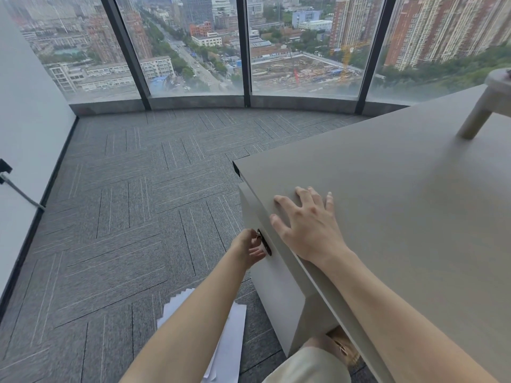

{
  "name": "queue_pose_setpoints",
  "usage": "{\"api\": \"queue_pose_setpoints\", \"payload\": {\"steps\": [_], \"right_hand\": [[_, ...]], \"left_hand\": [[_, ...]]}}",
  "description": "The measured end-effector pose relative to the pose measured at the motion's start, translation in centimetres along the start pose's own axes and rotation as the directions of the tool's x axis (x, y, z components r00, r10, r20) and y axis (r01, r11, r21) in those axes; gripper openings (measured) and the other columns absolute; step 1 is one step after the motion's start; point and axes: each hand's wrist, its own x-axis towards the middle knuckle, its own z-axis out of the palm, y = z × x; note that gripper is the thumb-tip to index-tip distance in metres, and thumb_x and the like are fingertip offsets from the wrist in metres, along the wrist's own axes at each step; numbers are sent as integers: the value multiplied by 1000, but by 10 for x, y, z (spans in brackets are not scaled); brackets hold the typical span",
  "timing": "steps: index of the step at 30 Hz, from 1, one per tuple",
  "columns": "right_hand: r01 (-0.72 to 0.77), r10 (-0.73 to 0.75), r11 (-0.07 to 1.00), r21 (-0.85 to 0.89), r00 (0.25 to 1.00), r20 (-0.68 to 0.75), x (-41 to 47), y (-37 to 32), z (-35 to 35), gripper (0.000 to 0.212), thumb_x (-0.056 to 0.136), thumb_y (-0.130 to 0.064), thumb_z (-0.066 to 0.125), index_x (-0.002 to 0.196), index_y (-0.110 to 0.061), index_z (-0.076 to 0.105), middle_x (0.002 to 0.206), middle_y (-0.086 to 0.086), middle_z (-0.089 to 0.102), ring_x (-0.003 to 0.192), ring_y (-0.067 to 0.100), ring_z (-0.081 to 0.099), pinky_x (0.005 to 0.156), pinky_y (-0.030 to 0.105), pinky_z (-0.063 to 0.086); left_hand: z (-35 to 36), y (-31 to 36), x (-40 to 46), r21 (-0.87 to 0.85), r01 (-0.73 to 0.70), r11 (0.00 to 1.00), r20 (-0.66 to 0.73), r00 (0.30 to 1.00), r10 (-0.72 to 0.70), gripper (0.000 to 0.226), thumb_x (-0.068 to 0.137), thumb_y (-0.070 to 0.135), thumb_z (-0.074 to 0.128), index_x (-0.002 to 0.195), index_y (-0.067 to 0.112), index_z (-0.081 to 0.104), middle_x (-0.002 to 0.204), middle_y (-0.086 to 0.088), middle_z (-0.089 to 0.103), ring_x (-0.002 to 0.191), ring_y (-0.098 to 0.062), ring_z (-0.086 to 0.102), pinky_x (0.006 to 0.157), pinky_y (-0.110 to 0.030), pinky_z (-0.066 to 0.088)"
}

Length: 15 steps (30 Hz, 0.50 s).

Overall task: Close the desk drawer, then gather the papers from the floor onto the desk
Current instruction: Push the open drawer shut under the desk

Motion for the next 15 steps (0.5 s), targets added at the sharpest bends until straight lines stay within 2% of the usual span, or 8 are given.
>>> {"api": "queue_pose_setpoints", "payload": {"steps": [2,4,8,10,13,15], "right_hand": [[-2,2,1000,3,1000,-3,0,0,0,52,93,-55,39,142,-37,45,155,15,35,149,36,21,119,63,8],[-5,5,1000,6,1000,-3,0,1,1,53,93,-55,39,142,-36,45,155,15,35,149,36,21,119,63,8],[-2,2,1000,6,1000,4,0,0,1,53,93,-56,38,142,-37,44,156,15,35,149,36,20,119,63,7],[-1,1,1000,3,1000,9,-1,0,-1,53,93,-56,37,143,-37,44,157,15,34,150,35,19,120,63,6],[-3,3,1000,7,1000,26,-4,0,-3,54,95,-56,36,144,-36,43,159,15,32,151,34,17,121,61,5],[-2,2,1000,-1,999,35,-7,0,-5,54,96,-56,35,145,-36,42,159,14,31,152,33,17,121,59,4]], "left_hand": [[3,0,2,53,-7,999,-24,1000,8,14,83,13,47,72,7,54,97,-15,63,108,-34,63,95,-42,54],[6,1,4,133,-32,991,-52,998,40,16,83,15,45,74,6,55,94,-14,63,105,-34,64,89,-41,56],[3,0,1,238,-84,968,-53,994,99,27,86,19,43,101,2,59,88,-11,61,100,-32,61,74,-36,54],[-1,0,-6,290,-106,951,-51,991,126,33,89,24,44,104,1,61,85,-10,62,103,-34,60,73,-35,53],[-9,0,-20,392,-156,907,-50,981,190,40,90,33,44,101,0,63,82,-6,60,90,-31,57,69,-32,50],[-16,0,-32,465,-204,862,-33,968,247,39,89,32,47,104,0,62,81,-3,60,81,-27,54,67,-32,49]]}}
